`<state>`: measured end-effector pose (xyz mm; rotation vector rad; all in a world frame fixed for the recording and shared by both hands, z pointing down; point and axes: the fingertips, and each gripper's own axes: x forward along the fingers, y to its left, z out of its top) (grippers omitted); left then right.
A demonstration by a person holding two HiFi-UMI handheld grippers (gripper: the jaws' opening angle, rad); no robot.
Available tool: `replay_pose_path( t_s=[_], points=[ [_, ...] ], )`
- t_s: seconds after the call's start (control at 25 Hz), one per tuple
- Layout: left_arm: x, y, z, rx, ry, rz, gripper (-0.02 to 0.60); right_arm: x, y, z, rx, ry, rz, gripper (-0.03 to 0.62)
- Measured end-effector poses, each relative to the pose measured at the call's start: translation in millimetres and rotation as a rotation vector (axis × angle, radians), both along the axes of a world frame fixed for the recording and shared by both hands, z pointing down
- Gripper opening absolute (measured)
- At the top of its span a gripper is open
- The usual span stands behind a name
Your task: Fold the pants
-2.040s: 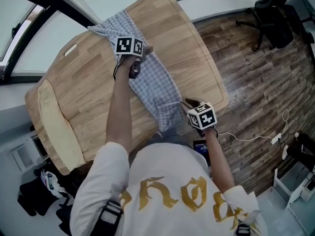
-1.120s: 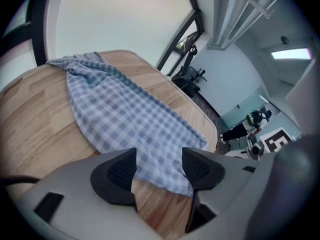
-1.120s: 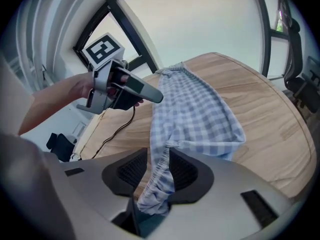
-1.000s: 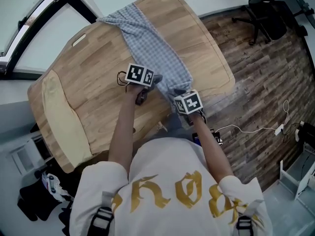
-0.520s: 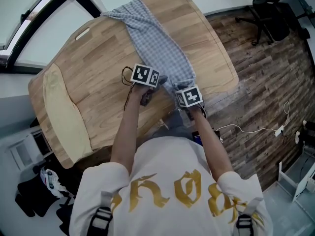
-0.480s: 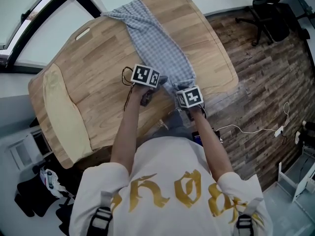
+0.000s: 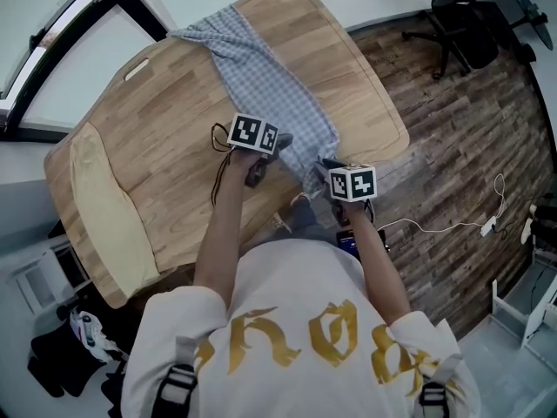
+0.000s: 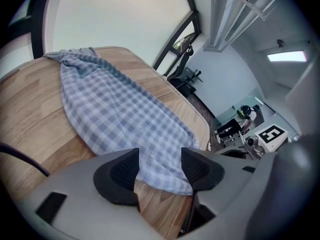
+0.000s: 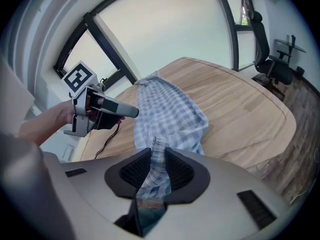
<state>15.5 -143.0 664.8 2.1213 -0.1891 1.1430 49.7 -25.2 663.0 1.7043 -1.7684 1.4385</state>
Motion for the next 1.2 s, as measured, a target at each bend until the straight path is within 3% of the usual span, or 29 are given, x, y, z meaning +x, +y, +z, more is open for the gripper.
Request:
replay_pose_path(
  t_s=[0.56,0.96,1.2],
  points=[
    [16,21,-5,-0.006,0.008,0.064,0.278,44,56,32,-0.074,-0.066,0.272,0.13],
    [3,3,-16,0.018,0.042,0.016,0.278,51,69,25,-0.136,0.204,0.107,0.204],
    [-4,-13,-29,0.047,0.087,-0.015,0.278,59,63,-4,-0.062,0.257,0.179,0.206]
  ],
)
